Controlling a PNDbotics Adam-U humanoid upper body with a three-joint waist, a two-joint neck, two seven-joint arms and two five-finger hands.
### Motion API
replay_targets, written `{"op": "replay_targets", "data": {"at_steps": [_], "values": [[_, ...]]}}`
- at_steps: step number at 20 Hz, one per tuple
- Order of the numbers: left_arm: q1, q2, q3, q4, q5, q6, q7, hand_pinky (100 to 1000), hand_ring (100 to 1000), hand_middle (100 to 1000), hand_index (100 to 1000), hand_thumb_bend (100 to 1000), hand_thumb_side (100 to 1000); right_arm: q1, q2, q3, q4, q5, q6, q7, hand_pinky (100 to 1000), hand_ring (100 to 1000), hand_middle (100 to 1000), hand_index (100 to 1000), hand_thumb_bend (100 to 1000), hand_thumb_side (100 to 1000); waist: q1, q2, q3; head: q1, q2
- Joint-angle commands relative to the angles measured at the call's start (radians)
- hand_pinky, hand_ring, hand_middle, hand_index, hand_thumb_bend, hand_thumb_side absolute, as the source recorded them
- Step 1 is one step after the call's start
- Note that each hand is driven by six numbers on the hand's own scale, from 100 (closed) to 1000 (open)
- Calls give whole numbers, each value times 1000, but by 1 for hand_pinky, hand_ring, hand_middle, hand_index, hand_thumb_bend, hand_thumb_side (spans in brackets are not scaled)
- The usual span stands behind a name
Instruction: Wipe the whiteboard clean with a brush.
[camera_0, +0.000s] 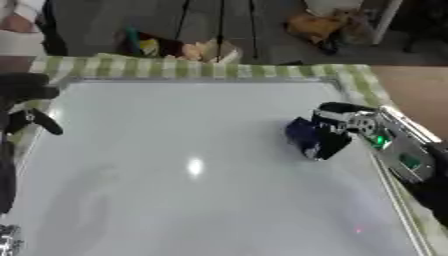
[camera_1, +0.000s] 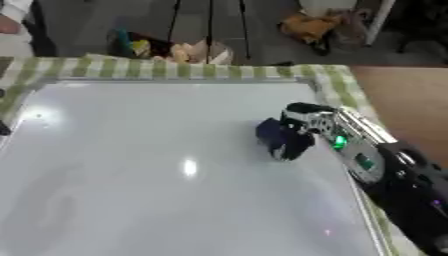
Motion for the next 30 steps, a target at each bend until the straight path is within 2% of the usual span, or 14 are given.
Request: {"op": "replay_targets", "data": {"at_steps": [1,8,25,30], "values": [[-11,7,-2,-18,-1,0,-1,397,683,679,658,100,934,13,-34,9,2,18,5,6,275,422,221,100,100,164,3,-14,-3,4,-9],[-12,6,-3,-18,-1,-1,-3,397,683,679,658,100,935,25,-47,43,-61,13,-35,48,274,423,219,100,100,163,3,-11,-1,3,-11],[-12,5,-3,-18,-1,-1,-4,396,684,680,657,100,938,10,-17,79,-72,20,-47,89,257,422,222,100,100,162,0,-5,6,-3,-15],[-12,6,-3,-18,-2,-1,-4,395,685,680,657,100,938,11,-19,90,-93,-4,-55,97,253,417,218,100,100,166,-1,-5,6,-2,-14]]}}
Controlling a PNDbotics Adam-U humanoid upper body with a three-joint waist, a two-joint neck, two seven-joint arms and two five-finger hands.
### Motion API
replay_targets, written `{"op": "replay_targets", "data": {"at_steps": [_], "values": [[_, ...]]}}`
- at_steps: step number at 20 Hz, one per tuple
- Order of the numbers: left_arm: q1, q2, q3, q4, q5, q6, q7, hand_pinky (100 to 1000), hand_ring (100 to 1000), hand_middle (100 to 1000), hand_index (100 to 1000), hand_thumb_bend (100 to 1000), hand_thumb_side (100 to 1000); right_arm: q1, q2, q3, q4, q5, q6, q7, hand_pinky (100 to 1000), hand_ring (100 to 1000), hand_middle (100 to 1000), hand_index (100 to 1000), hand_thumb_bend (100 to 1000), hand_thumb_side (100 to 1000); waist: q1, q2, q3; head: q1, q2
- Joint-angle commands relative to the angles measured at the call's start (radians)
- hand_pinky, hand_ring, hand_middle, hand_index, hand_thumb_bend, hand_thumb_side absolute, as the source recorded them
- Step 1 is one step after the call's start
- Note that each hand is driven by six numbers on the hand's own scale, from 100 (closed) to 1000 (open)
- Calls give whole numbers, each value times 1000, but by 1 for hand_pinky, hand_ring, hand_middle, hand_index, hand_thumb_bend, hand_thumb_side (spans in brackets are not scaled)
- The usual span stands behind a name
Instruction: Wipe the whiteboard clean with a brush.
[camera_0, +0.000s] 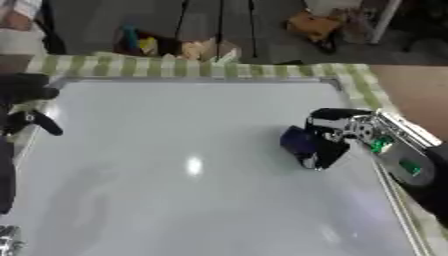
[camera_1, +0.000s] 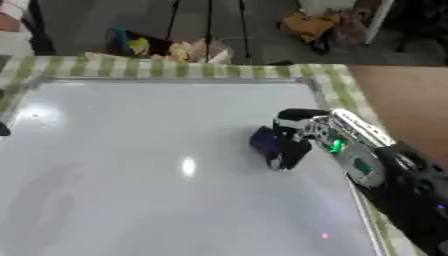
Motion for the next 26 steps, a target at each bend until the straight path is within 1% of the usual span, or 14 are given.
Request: {"op": "replay_targets", "data": {"at_steps": [1,6,15,18,21,26], "values": [[-12,6,-4,-18,-2,0,-3,395,685,680,657,100,938,7,4,36,-22,-23,-6,15,252,416,218,100,100,167,2,-11,3,-1,-13],[-13,6,-4,-18,-2,0,-3,396,685,680,657,100,937,10,-4,41,-65,-44,6,22,250,414,216,100,100,170,3,-11,3,-2,-13],[-15,6,-5,-18,-2,0,-6,396,688,682,657,100,938,12,-7,36,-66,-58,23,22,246,412,215,100,100,170,3,-9,7,-2,-16],[-15,6,-6,-18,-1,-1,-6,396,688,681,657,100,938,9,-3,26,-37,-38,38,11,246,415,217,100,100,167,3,-9,10,-2,-17],[-15,6,-6,-18,-1,-1,-7,396,688,682,657,100,937,4,8,11,12,-21,53,-1,247,417,219,100,100,167,4,-9,11,-2,-17],[-16,6,-5,-18,-1,-1,-7,395,688,682,658,100,936,-2,19,-8,79,-6,65,-19,246,419,221,100,100,165,4,-8,12,-1,-19]]}}
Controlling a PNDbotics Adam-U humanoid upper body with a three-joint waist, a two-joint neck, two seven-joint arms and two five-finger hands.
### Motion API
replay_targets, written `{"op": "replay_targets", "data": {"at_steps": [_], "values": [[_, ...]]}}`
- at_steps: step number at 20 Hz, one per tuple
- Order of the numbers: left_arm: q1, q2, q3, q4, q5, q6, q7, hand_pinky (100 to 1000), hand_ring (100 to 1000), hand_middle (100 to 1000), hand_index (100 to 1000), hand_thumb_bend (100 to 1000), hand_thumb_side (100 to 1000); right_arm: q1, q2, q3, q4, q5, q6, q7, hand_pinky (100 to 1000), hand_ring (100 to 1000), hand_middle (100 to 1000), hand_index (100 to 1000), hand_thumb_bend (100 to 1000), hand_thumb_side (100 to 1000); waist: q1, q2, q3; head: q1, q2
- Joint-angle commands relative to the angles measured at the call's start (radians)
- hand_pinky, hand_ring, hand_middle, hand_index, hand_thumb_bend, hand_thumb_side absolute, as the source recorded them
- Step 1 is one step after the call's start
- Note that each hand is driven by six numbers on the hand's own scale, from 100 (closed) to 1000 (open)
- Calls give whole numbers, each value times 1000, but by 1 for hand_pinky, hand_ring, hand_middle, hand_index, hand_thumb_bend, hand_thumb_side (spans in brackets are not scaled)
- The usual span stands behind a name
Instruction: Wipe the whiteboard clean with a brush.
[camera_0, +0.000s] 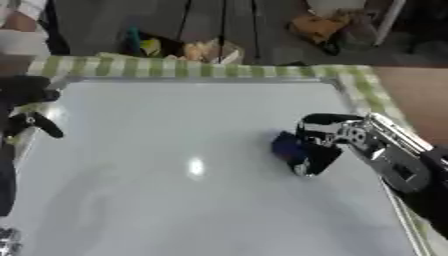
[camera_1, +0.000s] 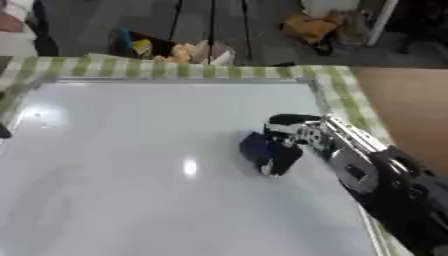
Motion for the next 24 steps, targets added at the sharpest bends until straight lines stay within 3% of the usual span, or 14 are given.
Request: {"op": "replay_targets", "data": {"at_steps": [1,8,16,24], "values": [[-14,6,-5,-18,-1,-2,-3,395,688,682,657,100,936,7,-11,-4,73,32,15,-10,246,419,221,100,100,164,4,-10,1,-1,-11],[-13,7,-5,-18,-3,-1,-2,395,689,682,657,100,937,5,-7,-29,120,49,28,-40,244,418,219,100,100,164,7,-10,-3,-2,-12],[-11,8,-5,-18,-4,0,-3,395,689,682,658,100,936,9,-18,-46,108,45,38,-57,240,413,216,100,100,168,8,-11,-9,1,-11],[-9,7,-6,-18,-5,0,-5,395,690,683,657,100,936,-11,-15,-77,121,37,83,-75,236,409,215,100,100,172,9,-10,-12,2,-17]]}}
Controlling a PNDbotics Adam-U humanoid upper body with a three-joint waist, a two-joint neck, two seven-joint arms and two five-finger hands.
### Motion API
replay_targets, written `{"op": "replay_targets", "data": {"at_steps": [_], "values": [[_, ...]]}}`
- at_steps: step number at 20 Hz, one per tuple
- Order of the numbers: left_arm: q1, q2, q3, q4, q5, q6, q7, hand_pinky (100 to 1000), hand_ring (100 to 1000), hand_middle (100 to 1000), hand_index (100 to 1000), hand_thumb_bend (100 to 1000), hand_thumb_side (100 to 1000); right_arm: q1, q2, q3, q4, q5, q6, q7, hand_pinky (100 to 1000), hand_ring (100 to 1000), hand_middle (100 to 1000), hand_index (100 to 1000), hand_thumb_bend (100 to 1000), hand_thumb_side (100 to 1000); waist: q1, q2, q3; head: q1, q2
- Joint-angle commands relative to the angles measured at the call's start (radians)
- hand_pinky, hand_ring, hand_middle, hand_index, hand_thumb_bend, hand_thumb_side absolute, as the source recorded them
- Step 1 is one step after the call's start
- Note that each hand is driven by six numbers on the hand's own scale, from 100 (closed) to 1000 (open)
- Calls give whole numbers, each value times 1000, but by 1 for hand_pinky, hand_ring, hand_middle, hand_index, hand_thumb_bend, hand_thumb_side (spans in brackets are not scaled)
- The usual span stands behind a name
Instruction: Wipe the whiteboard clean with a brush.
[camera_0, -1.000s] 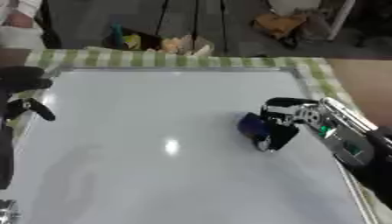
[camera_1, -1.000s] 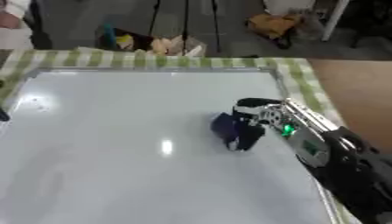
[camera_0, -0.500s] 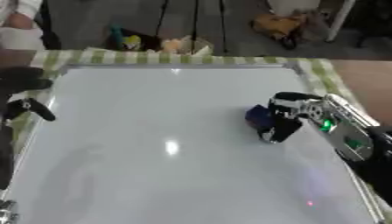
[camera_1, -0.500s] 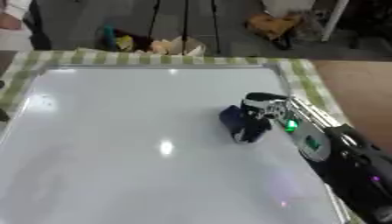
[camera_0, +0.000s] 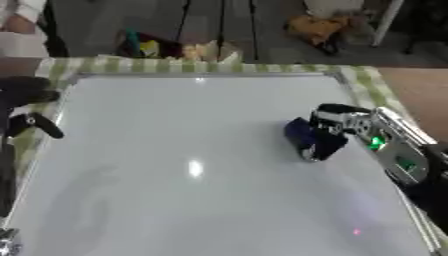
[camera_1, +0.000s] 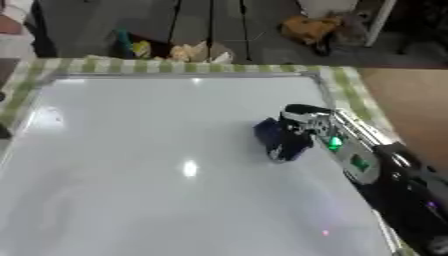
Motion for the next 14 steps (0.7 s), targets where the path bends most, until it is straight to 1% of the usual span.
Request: {"op": "replay_targets", "data": {"at_steps": [1,8,14], "values": [[-9,7,-6,-18,-4,-1,-4,395,690,683,657,100,936,-3,-26,-8,42,12,22,-4,236,408,214,100,100,173,5,-10,-2,2,-12],[-7,8,-6,-18,-5,-1,-9,394,691,684,657,100,938,-30,-23,-24,74,15,44,7,233,409,215,100,100,177,3,-9,-5,3,-12],[-5,8,-7,-18,-6,-2,-14,394,691,684,657,100,936,-66,-14,-40,106,31,50,16,226,402,209,100,100,181,2,-9,-3,4,-12]]}}
